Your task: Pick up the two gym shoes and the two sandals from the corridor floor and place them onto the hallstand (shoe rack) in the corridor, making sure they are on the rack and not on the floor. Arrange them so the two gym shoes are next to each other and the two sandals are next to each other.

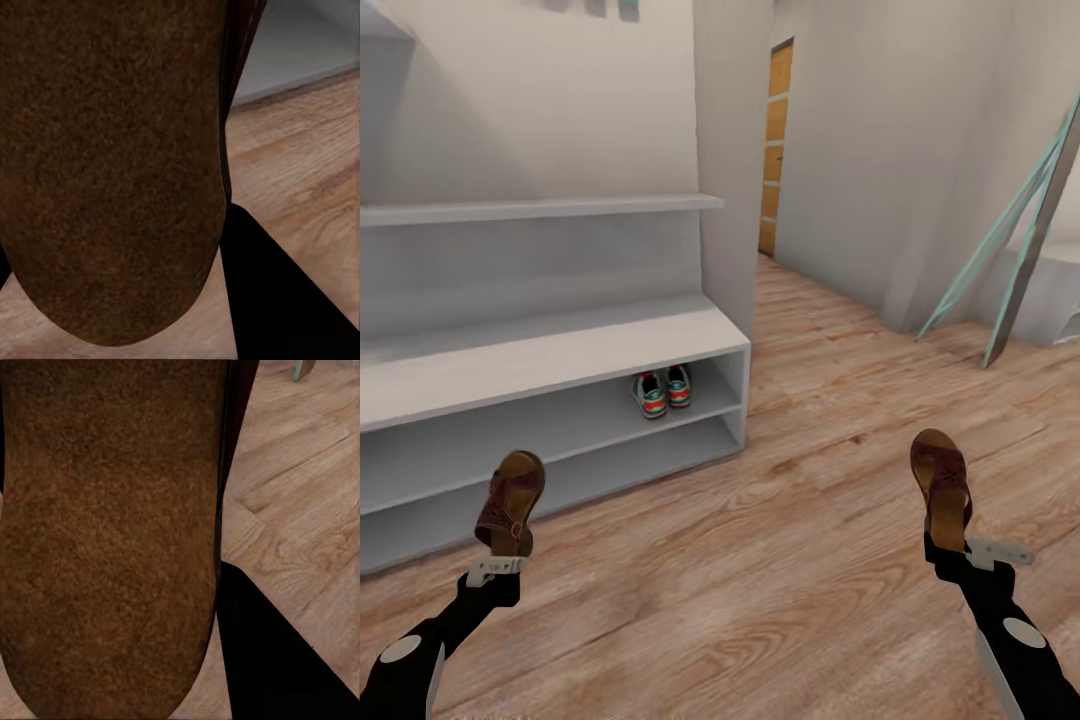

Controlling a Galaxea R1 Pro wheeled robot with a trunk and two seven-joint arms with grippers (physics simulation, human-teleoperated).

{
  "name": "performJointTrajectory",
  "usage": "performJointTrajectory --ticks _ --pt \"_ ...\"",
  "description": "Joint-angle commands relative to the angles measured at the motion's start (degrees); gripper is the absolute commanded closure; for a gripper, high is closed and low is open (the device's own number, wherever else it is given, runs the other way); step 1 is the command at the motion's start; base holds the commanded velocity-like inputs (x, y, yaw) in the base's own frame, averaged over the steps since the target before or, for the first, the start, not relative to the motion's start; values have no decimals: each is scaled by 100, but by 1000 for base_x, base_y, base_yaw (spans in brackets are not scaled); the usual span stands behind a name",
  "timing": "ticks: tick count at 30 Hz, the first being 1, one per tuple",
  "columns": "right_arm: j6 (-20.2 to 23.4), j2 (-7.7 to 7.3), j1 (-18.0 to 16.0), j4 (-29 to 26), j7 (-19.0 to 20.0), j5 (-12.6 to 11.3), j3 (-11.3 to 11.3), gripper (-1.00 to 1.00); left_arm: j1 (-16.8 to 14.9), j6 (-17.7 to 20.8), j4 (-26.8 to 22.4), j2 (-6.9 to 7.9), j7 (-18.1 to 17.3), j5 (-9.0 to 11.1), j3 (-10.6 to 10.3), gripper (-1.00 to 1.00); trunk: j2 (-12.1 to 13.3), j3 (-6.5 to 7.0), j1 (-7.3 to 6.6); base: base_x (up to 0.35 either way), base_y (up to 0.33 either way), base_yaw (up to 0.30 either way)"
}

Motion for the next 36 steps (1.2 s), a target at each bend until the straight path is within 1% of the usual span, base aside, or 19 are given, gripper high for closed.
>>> performJointTrajectory --ticks 1,8,11,17,32,36 --pt "29 -3 1 -12 -27 -64 7 100 -10 -44 -1 -5 -28 -67 35 100 -2 -5 -1 0 0 280" --pt "29 -3 1 2 -28 -64 12 100 -9 -44 1 -5 -28 -67 35 100 -2 -5 -1 -2 6 280" --pt "29 -3 1 5 -27 -64 14 100 -10 -44 3 -5 -28 -64 35 100 -2 -5 -1 -85 153 280" --pt "29 -3 1 4 -28 -64 8 100 -10 -44 -1 -5 -28 -60 42 100 -2 -5 -1 -118 273 280" --pt "29 -3 1 -3 -28 -64 7 100 -11 -44 -1 1 -28 -59 44 100 -2 -5 -1 -10 305 280" --pt "29 -3 1 -3 -27 -64 7 100 -9 -40 -1 3 -28 -59 44 100 -2 -5 -1 -95 306 275"
